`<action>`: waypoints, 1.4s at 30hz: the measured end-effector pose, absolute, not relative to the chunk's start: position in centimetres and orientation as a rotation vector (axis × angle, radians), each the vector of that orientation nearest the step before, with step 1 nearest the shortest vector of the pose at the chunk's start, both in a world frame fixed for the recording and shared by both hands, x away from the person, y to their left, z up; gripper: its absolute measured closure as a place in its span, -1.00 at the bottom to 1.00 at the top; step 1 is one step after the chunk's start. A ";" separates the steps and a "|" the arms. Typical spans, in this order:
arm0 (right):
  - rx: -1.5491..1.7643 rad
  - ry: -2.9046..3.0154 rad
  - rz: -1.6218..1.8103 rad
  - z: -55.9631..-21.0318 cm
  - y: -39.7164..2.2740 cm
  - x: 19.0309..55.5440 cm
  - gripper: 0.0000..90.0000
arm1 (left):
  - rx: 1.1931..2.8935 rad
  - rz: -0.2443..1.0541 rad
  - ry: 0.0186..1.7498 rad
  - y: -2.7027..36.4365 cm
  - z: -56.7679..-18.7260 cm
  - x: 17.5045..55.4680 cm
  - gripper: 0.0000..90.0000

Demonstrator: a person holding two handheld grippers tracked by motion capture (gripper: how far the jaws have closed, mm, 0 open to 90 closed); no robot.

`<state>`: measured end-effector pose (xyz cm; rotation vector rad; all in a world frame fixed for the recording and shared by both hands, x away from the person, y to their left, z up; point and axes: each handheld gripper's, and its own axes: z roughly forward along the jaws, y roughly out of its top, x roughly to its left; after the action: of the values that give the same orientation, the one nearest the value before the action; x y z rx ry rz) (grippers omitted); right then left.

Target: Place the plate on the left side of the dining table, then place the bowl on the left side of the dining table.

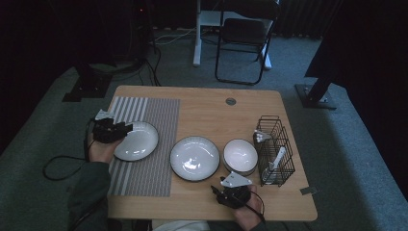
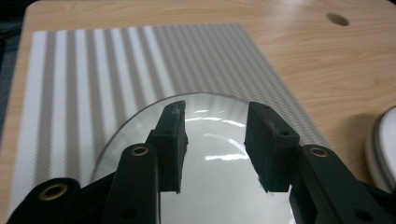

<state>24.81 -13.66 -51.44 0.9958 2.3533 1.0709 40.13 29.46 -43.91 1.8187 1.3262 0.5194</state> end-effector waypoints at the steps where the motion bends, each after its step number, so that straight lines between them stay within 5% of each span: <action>1: 1.000 2.358 1.076 -51.5 -13.7 24.8 0.11 | 1.816 0.515 1.316 29.1 -43.8 40.0 0.30; 42: 1.007 2.408 1.067 -52.4 -13.6 25.2 0.06 | 1.992 0.425 0.910 16.0 -41.1 39.1 0.27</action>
<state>25.18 -13.61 -52.40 1.0069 2.4081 1.0673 39.14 15.96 -41.13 1.9922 0.9098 0.4250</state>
